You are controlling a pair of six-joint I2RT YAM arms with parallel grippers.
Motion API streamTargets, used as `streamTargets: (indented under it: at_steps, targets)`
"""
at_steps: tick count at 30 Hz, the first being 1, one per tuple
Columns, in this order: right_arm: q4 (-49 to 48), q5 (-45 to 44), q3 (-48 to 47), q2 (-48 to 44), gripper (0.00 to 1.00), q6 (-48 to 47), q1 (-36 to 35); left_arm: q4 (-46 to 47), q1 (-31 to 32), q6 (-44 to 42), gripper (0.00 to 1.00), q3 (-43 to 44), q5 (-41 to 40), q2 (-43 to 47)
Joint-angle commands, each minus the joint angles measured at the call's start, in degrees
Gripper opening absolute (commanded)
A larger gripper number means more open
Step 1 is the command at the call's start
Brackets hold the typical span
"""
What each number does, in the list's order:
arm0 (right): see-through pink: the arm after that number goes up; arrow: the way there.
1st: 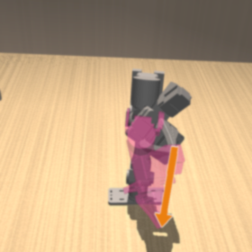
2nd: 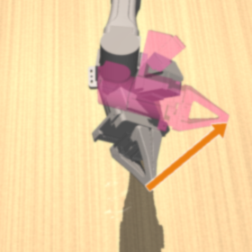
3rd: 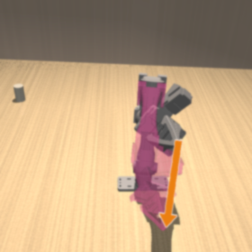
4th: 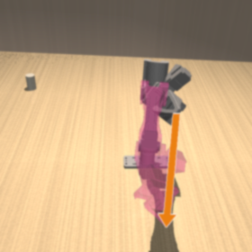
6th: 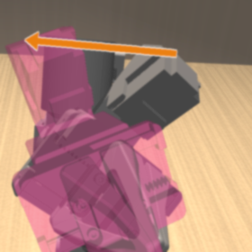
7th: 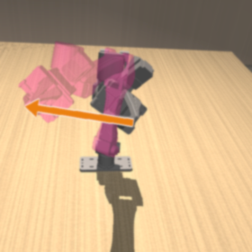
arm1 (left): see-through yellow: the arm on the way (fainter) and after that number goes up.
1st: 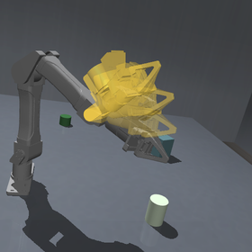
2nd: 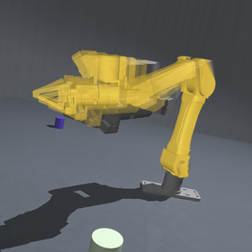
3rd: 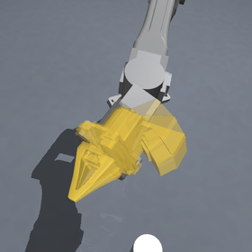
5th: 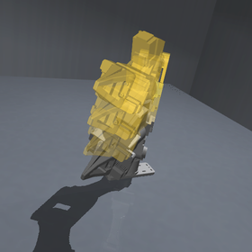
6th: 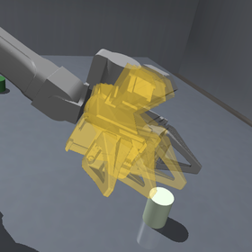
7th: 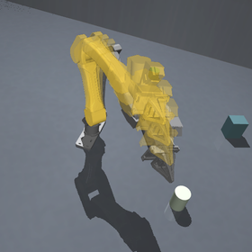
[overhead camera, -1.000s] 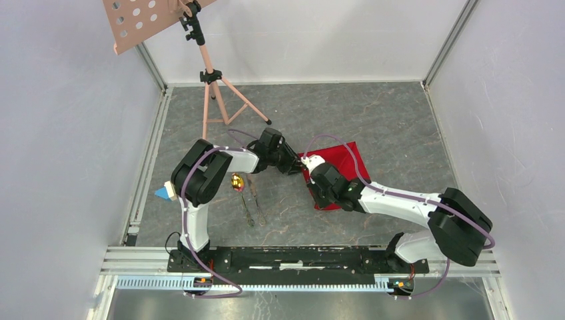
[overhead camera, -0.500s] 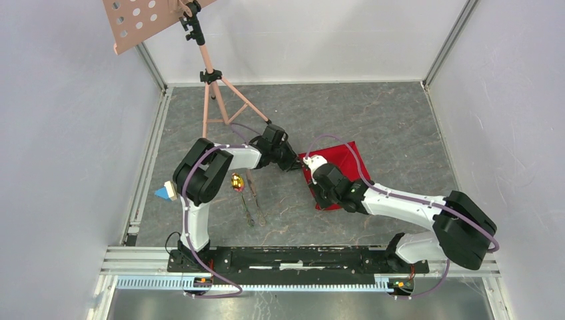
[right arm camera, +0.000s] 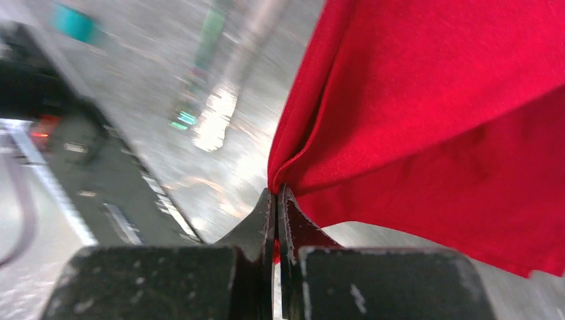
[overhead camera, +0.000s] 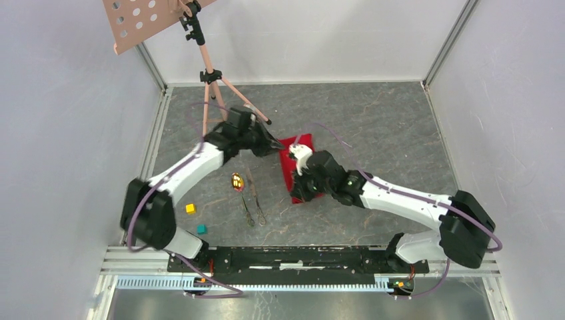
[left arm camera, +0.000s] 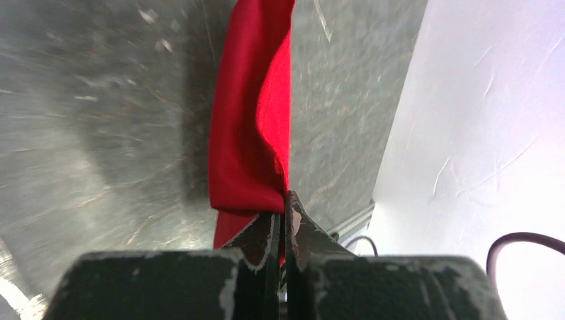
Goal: Fold the napkin into a case and place the utensils inside
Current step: Turn over the upper triangle folded napkin at the center of the board.
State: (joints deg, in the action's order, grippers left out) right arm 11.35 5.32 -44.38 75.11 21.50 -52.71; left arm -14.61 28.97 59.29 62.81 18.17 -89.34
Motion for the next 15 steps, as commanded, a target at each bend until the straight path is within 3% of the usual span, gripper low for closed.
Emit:
streamTargets:
  at_steps: [1,6,11,15]
  targets:
    - [-5.63,14.67,-12.63,4.55,0.0,2.43,-4.94,-14.47,-7.98,-10.68,0.02,5.61,-6.31,14.78]
    - [-19.52,27.31,-13.22,4.89,0.0,9.15,-7.23,-31.87,-8.77,-22.63,0.02,24.19,-15.24,15.11]
    - [-45.28,39.14,5.41,3.92,0.01,23.0,-0.4,-33.63,-6.89,-23.91,0.02,30.93,-17.37,4.22]
    - [-65.28,46.36,21.98,6.67,0.01,31.57,8.25,-30.84,-0.31,-24.22,0.02,36.59,-20.96,-11.9]
